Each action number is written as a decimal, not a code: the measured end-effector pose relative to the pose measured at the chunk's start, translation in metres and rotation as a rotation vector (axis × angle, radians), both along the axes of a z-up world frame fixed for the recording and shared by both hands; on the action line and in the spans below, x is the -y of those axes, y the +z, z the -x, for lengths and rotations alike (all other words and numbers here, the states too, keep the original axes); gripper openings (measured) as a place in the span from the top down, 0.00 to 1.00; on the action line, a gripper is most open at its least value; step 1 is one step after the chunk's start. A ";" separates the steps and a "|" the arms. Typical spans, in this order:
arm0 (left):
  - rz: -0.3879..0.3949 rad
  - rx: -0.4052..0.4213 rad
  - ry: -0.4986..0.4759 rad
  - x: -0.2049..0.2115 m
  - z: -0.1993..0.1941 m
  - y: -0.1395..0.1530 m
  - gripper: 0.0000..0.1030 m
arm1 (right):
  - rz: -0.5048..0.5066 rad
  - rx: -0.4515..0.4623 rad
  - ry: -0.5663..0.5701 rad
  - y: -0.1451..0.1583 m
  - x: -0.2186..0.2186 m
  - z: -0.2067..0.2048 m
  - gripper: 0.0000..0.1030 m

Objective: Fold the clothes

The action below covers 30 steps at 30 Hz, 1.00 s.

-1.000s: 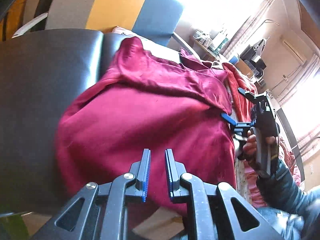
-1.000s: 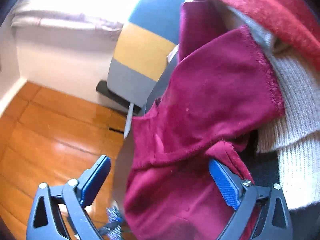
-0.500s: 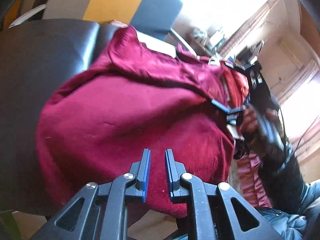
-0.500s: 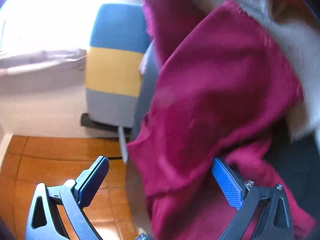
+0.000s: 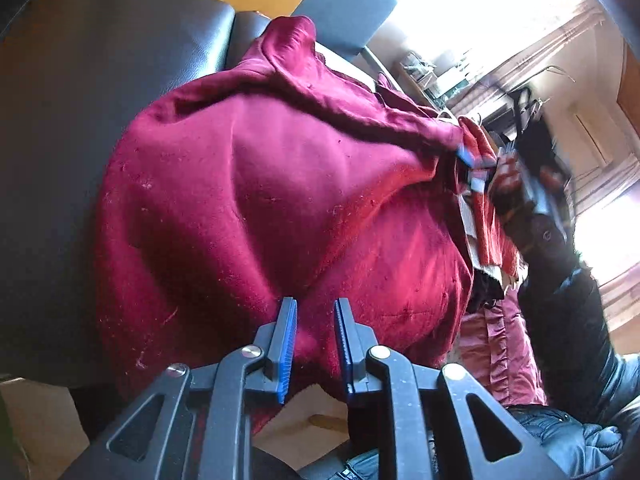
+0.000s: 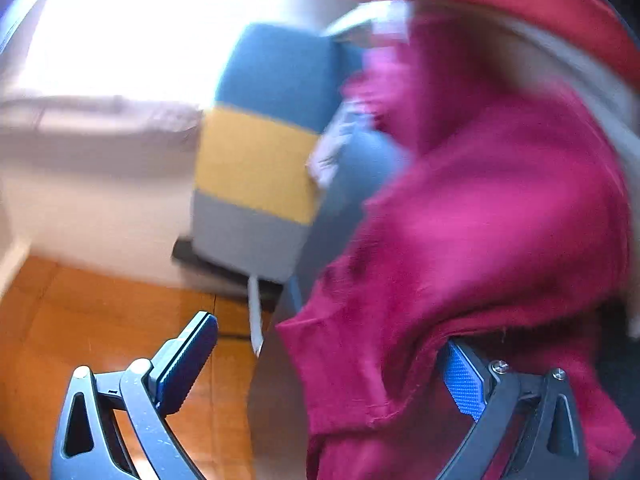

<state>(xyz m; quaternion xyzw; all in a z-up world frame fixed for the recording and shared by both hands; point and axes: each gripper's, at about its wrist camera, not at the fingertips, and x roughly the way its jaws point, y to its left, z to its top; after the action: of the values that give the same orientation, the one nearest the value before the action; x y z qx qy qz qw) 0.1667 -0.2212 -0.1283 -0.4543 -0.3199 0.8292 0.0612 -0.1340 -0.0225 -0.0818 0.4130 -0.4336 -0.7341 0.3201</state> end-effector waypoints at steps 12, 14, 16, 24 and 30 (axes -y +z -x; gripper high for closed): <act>0.094 -0.043 0.084 0.010 -0.021 0.026 0.82 | -0.093 -0.222 0.662 0.028 0.152 -0.090 0.00; 0.084 -0.051 0.113 0.020 -0.022 0.028 0.82 | -0.123 -0.175 0.591 0.012 0.128 -0.082 0.00; 0.076 -0.063 0.131 0.028 -0.016 0.032 0.82 | -0.158 -0.149 0.500 -0.001 0.089 -0.078 0.00; 0.232 -0.082 0.132 0.036 0.048 0.063 0.77 | -0.443 -0.150 0.229 -0.037 -0.009 -0.055 0.00; 0.463 -0.050 0.087 0.027 0.104 0.073 0.74 | -0.549 -0.290 0.251 -0.052 0.008 -0.064 0.00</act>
<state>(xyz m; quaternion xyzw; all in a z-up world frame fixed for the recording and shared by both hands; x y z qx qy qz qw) 0.0627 -0.2486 -0.0558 -0.4214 -0.1390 0.8932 -0.0727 -0.0696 -0.0307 -0.1336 0.4253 -0.1155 -0.8295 0.3432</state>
